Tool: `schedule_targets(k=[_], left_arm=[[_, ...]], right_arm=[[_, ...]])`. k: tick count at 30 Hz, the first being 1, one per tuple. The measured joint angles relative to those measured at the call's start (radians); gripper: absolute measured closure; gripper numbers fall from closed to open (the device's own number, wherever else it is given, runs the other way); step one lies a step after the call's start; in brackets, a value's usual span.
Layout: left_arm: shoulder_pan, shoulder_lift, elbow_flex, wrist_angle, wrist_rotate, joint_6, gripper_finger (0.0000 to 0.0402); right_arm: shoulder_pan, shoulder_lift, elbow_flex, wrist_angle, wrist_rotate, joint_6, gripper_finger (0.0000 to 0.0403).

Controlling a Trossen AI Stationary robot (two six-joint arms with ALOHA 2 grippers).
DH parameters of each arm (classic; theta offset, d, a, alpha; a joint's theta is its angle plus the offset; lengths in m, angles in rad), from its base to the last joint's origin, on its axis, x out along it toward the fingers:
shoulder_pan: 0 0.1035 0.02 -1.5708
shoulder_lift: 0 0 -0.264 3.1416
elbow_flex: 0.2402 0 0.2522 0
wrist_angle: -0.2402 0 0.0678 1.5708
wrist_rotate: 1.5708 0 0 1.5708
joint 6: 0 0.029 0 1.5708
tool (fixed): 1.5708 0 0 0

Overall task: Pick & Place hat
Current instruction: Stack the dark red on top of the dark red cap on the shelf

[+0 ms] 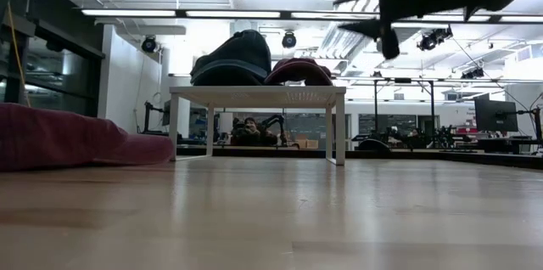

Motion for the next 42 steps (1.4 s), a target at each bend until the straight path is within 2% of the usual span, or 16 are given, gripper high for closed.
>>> schedule_targets(k=[15, 22, 27, 29, 37, 42], left_arm=[[-0.177, 0.000, 0.000, -0.038, 0.016, -0.270, 0.0195], [-0.232, 0.001, 0.000, -0.231, 0.112, -0.548, 0.0195], [-0.279, 0.001, 0.000, -0.388, 0.145, -0.714, 0.0195], [-0.297, 0.001, -0.005, -0.404, 0.161, -0.772, 0.0195], [-0.336, 0.002, -0.090, -0.399, 0.235, -0.960, 0.0195], [-0.336, 0.002, -0.200, -0.403, 0.348, -1.080, 0.0195]], right_arm=[[0.167, -0.248, 0.000, -0.015, 0.000, -0.272, 0.0197], [0.231, -0.310, 0.000, -0.019, 0.001, -0.367, 0.0197], [0.266, -0.342, 0.000, -0.028, 0.002, -0.427, 0.0197], [0.273, -0.357, 0.000, -0.040, 0.008, -0.435, 0.0197], [0.295, -0.414, 0.000, -0.074, 0.008, -0.465, 0.0197], [0.295, -0.449, 0.000, -0.122, 0.008, -0.465, 0.0197]])
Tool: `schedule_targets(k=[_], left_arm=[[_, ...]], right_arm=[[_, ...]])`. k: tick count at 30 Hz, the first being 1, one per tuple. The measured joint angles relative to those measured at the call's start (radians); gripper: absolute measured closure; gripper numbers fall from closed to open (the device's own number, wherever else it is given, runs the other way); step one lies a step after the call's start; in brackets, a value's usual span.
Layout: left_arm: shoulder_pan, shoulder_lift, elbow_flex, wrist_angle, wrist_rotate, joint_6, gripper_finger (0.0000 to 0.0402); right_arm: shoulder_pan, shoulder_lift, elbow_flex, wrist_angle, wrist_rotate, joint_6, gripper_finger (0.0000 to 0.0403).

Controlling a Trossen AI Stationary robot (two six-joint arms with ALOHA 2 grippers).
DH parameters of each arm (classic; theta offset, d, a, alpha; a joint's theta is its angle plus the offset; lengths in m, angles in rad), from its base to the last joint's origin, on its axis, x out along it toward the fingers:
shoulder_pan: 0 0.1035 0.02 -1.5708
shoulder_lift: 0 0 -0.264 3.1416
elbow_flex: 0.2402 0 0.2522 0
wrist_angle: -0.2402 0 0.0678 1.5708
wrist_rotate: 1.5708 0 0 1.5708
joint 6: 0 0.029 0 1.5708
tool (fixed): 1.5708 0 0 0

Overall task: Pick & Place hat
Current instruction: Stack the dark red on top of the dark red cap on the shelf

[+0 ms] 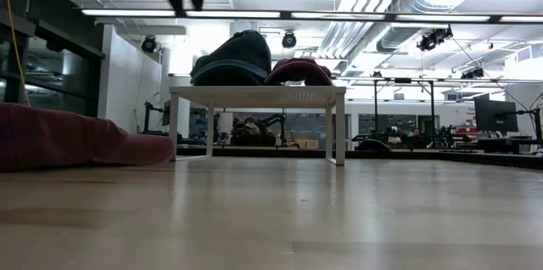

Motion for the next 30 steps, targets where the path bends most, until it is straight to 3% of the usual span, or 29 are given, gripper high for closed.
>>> schedule_targets(k=[12, 30], left_arm=[[-0.014, 0.000, -0.239, 0.001, 0.185, -0.192, 0.0195], [-0.032, -0.001, -0.468, 0.001, 0.215, -0.411, 0.0195]], right_arm=[[0.000, -0.021, 0.000, -0.061, -0.019, 0.029, 0.0197], [0.000, -0.021, 0.000, -0.103, -0.019, 0.061, 0.0197]])
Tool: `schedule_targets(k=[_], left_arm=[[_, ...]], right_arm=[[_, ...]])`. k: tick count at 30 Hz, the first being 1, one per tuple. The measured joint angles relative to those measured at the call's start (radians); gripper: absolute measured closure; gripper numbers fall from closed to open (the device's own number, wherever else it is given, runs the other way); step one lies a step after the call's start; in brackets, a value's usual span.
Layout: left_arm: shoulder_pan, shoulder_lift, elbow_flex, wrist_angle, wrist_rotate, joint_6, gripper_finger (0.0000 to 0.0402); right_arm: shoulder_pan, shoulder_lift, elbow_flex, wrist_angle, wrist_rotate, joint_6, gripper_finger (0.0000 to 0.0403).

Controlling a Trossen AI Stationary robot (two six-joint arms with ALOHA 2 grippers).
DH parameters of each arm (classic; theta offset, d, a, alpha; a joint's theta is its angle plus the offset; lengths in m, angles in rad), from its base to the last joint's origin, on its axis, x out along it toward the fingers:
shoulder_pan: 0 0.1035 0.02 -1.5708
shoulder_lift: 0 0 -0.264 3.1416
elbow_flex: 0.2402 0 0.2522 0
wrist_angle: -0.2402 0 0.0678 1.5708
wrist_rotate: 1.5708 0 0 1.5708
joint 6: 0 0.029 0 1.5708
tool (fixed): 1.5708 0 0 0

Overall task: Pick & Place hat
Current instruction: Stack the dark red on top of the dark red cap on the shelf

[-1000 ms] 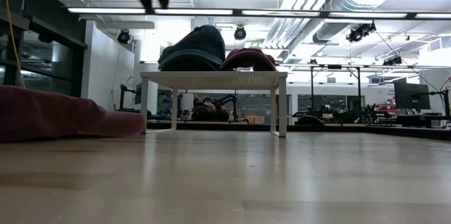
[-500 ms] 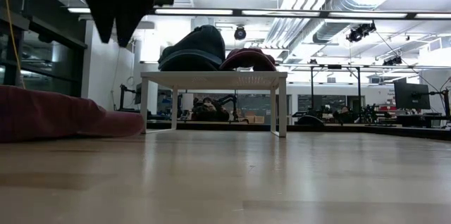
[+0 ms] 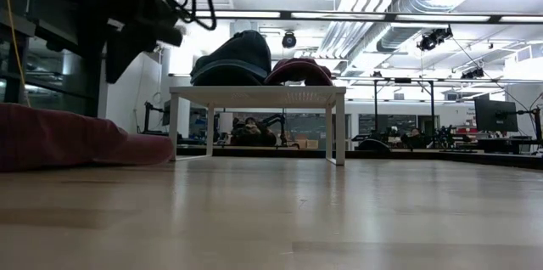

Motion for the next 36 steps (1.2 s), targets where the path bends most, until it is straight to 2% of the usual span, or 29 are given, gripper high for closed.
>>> schedule_targets(k=[8, 16, 19, 28, 36], left_arm=[[0.000, 0.000, -0.035, 0.000, 0.023, -0.043, 0.0189], [0.001, 0.000, -0.123, 0.000, 0.072, -0.098, 0.0116], [0.000, 0.000, -0.152, 0.004, 0.078, -0.103, 0.0100], [0.000, 0.000, -0.164, 0.157, 0.117, 0.054, 0.0096], [0.000, 0.000, -0.231, 0.185, 0.166, 0.056, 0.0096]], right_arm=[[0.000, 0.000, 0.000, -0.013, 0.000, 0.018, 0.0197], [0.000, 0.000, 0.000, -0.017, 0.000, 0.018, 0.0197], [0.000, 0.000, 0.000, -0.020, 0.000, 0.018, 0.0197], [0.000, 0.000, 0.000, -0.038, 0.000, 0.029, 0.0197], [0.000, 0.000, 0.000, -0.039, -0.005, 0.029, 0.0197]])
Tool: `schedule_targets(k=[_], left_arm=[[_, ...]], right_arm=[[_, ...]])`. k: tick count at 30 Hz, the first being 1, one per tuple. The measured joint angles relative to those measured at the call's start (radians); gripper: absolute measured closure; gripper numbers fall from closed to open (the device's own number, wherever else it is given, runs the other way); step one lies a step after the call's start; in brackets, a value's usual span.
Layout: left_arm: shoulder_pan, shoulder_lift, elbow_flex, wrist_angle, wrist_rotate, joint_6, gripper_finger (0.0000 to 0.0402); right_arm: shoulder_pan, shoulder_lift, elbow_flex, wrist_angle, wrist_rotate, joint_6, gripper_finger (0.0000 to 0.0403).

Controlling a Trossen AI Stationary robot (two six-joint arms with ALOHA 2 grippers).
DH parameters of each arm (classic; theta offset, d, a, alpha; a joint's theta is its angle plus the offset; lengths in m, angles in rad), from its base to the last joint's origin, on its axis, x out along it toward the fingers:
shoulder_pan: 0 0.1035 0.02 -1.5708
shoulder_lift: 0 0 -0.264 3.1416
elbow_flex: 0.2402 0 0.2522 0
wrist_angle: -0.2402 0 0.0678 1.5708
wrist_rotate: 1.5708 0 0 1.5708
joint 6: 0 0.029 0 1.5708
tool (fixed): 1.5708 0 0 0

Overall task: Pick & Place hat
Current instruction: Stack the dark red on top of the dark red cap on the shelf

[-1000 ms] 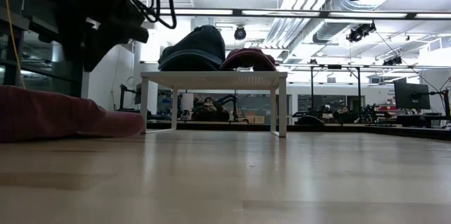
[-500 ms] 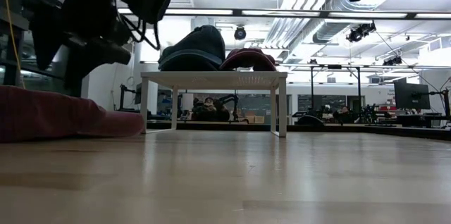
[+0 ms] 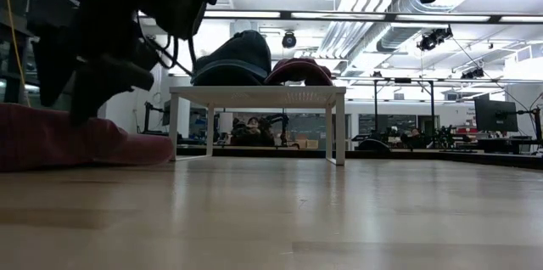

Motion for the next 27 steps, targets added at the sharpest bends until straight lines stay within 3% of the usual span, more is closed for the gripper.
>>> schedule_targets(k=[6, 16, 21, 27], left_arm=[[0.000, 0.000, -0.031, 0.115, 0.014, 0.025, 0.0106], [0.000, 0.000, -0.031, 0.100, -0.020, 0.024, 0.0190], [0.000, 0.000, -0.031, 0.099, -0.009, 0.024, 0.0244], [0.000, 0.000, -0.031, 0.093, 0.001, 0.020, 0.0336]], right_arm=[[0.000, 0.000, 0.000, 0.000, 0.000, 0.000, 0.0197], [0.000, 0.000, 0.000, 0.000, 0.000, 0.000, 0.0197], [0.000, 0.000, 0.000, 0.000, 0.000, 0.000, 0.0197], [0.000, 0.000, 0.000, 0.000, 0.000, 0.012, 0.0197]])
